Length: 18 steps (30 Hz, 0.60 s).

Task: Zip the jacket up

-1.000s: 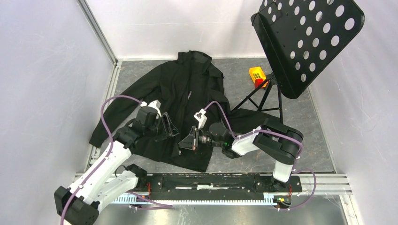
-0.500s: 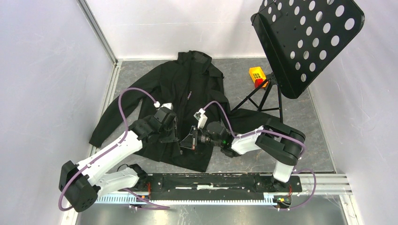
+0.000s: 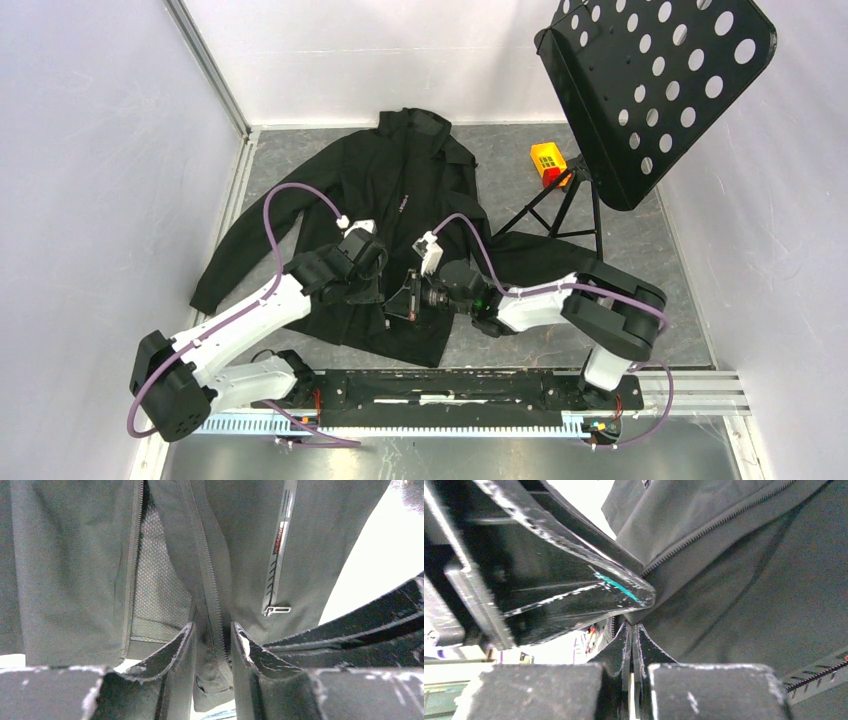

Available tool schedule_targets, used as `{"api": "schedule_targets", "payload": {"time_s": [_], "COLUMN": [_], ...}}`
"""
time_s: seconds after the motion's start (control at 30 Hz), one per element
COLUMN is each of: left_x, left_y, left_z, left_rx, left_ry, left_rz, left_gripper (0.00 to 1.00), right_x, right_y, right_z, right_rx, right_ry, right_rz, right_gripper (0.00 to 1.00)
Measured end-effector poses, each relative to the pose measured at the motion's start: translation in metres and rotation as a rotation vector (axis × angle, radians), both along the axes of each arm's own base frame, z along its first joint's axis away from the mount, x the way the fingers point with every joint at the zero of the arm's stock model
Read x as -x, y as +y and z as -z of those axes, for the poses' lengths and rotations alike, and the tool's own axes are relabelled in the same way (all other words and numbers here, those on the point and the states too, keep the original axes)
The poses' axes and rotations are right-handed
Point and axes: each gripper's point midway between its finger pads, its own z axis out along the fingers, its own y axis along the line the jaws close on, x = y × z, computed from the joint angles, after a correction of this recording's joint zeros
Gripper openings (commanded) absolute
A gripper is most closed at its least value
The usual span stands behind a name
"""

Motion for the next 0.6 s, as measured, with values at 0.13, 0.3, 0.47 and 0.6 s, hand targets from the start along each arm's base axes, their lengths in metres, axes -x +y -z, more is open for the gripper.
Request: {"api": "schedule_targets", "payload": {"time_s": [0.13,0.3,0.47,0.6], "left_x": [-0.001,0.000,0.002,0.000], "left_y": [-0.003,-0.006,-0.008,-0.016], "left_z": [-0.004,-0.012,-0.023,-0.033], "left_rx": [0.016,0.047,0.096,0.178], "left_ry": [-0.004,-0.021,-0.049,-0.107], "left_rz": [0.005,0.009,0.012,0.033], "left_gripper": [0.34,0.18,0.02,0.02], "right_x": [0.001,0.001,0.002,0.003], "right_y": [-0.003,-0.004,-0.002,-0.004], "right_z": [-0.016,-0.020,-0.022,-0.032], "right_rx": [0.005,0.032,0.051,0.038], "right_ry": [-0.046,-0.077,-0.098,-0.133], "right_rz": [0.023,0.042,0.046,0.033], "right_gripper": [0.00,0.00,0.01,0.18]}}
